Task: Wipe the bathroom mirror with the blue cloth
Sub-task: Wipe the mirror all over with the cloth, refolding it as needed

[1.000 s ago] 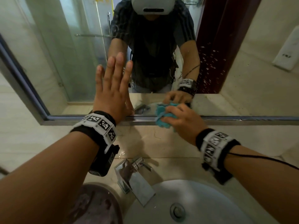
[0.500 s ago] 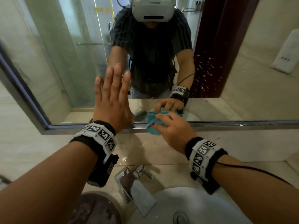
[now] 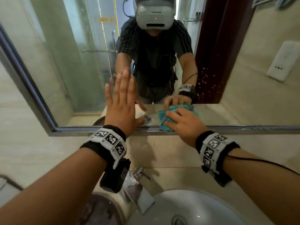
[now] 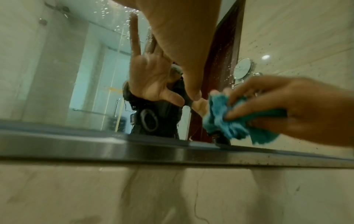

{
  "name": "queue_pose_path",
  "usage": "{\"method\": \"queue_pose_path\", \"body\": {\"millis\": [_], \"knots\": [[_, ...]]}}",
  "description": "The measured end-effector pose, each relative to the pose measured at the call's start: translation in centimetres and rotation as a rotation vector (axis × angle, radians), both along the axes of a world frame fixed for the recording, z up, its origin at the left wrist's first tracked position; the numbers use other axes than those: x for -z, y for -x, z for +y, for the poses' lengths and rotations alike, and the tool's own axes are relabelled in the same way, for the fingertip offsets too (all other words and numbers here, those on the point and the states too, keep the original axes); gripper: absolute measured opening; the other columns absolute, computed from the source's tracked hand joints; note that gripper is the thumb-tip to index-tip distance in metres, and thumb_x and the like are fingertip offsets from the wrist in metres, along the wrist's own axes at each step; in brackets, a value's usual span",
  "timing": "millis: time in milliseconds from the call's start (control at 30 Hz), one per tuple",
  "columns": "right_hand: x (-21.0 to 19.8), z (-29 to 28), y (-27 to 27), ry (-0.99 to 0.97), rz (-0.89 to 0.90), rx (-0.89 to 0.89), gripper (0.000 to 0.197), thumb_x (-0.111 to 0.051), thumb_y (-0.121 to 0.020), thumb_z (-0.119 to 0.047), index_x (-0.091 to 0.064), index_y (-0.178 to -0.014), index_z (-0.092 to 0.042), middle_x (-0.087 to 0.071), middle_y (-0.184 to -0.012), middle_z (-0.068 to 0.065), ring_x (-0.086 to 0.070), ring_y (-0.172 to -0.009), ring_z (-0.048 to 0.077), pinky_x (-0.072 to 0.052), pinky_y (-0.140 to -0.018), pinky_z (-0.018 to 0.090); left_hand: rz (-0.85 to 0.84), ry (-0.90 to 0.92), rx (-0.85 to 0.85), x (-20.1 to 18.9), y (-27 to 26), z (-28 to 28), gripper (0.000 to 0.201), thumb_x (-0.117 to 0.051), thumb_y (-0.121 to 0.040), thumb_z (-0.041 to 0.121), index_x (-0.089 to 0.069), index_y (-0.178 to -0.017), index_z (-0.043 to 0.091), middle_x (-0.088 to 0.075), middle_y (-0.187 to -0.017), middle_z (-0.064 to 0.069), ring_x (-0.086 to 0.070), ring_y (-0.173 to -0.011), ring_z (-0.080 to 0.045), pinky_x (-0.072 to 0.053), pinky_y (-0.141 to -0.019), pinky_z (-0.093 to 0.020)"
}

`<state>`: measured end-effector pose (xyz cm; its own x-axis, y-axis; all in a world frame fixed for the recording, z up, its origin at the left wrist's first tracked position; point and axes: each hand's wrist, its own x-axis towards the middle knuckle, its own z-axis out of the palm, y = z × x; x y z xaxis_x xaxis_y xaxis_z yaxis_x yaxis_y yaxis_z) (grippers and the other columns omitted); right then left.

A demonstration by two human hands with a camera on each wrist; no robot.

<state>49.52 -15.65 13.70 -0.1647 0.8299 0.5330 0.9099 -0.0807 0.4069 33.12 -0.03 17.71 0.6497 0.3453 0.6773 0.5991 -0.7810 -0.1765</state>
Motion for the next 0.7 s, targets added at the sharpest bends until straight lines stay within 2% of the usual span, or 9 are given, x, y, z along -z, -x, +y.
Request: {"method": "queue_pose_path", "body": {"millis": [67,167,233,300,400,467,567,633,700], "knots": [[-3.0,0.7,0.1,-0.09,-0.016,0.023,0.041,-0.08,-0.063,-0.007,-0.07,-0.102,-0.011,-0.063,-0.109,0.014,-0.059,-0.083,0.034,-0.054,-0.074,0.043,-0.03,-0.048,0.054,-0.9,-0.9,-0.5,0.131,-0.078,-0.054,0.06,-0.008,-0.15,0.005,-0.001,-0.156,-0.019,0.004,-0.143,-0.032,0.0,-0.115,-0.054],[-7.7,1.3,0.4,-0.38,0.129,0.07,0.036,-0.064,-0.078,-0.013,-0.065,-0.114,-0.014,-0.055,-0.12,0.011,-0.047,-0.1,0.032,-0.05,-0.083,0.045,-0.049,-0.035,0.081,-1.7,-2.5,-1.1,0.134,-0.081,-0.052,0.057,-0.006,-0.151,0.007,-0.001,-0.157,-0.019,0.005,-0.143,-0.031,-0.005,-0.115,-0.056],[-8.4,1.7,0.1,-0.495,0.198,0.087,0.04,-0.061,-0.079,-0.008,-0.063,-0.118,-0.014,-0.055,-0.121,0.013,-0.042,-0.104,0.032,-0.045,-0.086,0.046,-0.054,-0.036,0.054,-1.5,-3.3,-0.9,0.135,-0.082,-0.051,0.051,-0.003,-0.15,0.006,-0.003,-0.156,-0.02,0.004,-0.143,-0.033,-0.008,-0.114,-0.058],[-6.1,2.4,-0.5,-0.432,0.196,0.062,0.046,-0.063,-0.076,-0.003,-0.063,-0.12,-0.016,-0.055,-0.119,0.013,-0.046,-0.104,0.034,-0.045,-0.085,0.049,-0.051,-0.051,0.035,-1.0,-3.7,-0.4,0.136,-0.081,-0.051,0.052,-0.001,-0.149,0.007,-0.001,-0.156,-0.019,0.002,-0.143,-0.034,-0.006,-0.115,-0.058],[0.4,1.8,-1.1,-0.147,0.021,-0.015,0.037,-0.064,-0.081,-0.011,-0.063,-0.117,-0.016,-0.051,-0.117,0.009,-0.049,-0.095,0.027,-0.048,-0.084,0.042,-0.03,-0.061,0.038,-0.9,-3.5,0.2,0.136,-0.072,-0.052,0.07,0.002,-0.15,0.009,0.007,-0.155,-0.013,0.004,-0.144,-0.033,0.001,-0.115,-0.054],[2.1,0.5,-1.0,-0.031,-0.059,-0.04,0.036,-0.072,-0.076,-0.009,-0.066,-0.111,-0.013,-0.058,-0.111,0.012,-0.055,-0.087,0.028,-0.053,-0.077,0.041,-0.013,-0.062,0.031,-1.0,-3.2,0.4,0.14,-0.072,-0.049,0.073,0.002,-0.15,0.011,0.009,-0.155,-0.011,0.005,-0.144,-0.031,0.006,-0.114,-0.051],[-1.5,0.9,-0.6,-0.13,-0.042,-0.008,0.049,-0.08,-0.068,-0.008,-0.065,-0.114,-0.012,-0.057,-0.115,0.015,-0.055,-0.094,0.033,-0.053,-0.079,0.046,-0.019,-0.066,0.04,-1.1,-3.1,0.4,0.14,-0.073,-0.046,0.072,-0.003,-0.151,0.01,0.005,-0.155,-0.011,0.002,-0.144,-0.03,0.008,-0.114,-0.048],[-6.6,2.4,0.2,-0.378,0.059,0.032,0.047,-0.071,-0.073,-0.01,-0.062,-0.119,-0.012,-0.045,-0.123,0.013,-0.042,-0.104,0.034,-0.05,-0.086,0.048,-0.032,-0.071,0.036,-1.1,-3.0,0.5,0.143,-0.077,-0.043,0.069,-0.003,-0.151,0.012,0.004,-0.156,-0.01,0.002,-0.144,-0.028,0.009,-0.114,-0.047],[-10.0,3.8,1.1,-0.568,0.178,0.081,0.038,-0.059,-0.082,-0.016,-0.062,-0.12,-0.014,-0.045,-0.123,0.01,-0.038,-0.106,0.029,-0.045,-0.09,0.04,-0.032,-0.086,0.042,-1.0,-2.9,0.8,0.142,-0.077,-0.044,0.068,-0.002,-0.151,0.013,0.003,-0.156,-0.01,0.002,-0.145,-0.026,0.009,-0.115,-0.046]]}}
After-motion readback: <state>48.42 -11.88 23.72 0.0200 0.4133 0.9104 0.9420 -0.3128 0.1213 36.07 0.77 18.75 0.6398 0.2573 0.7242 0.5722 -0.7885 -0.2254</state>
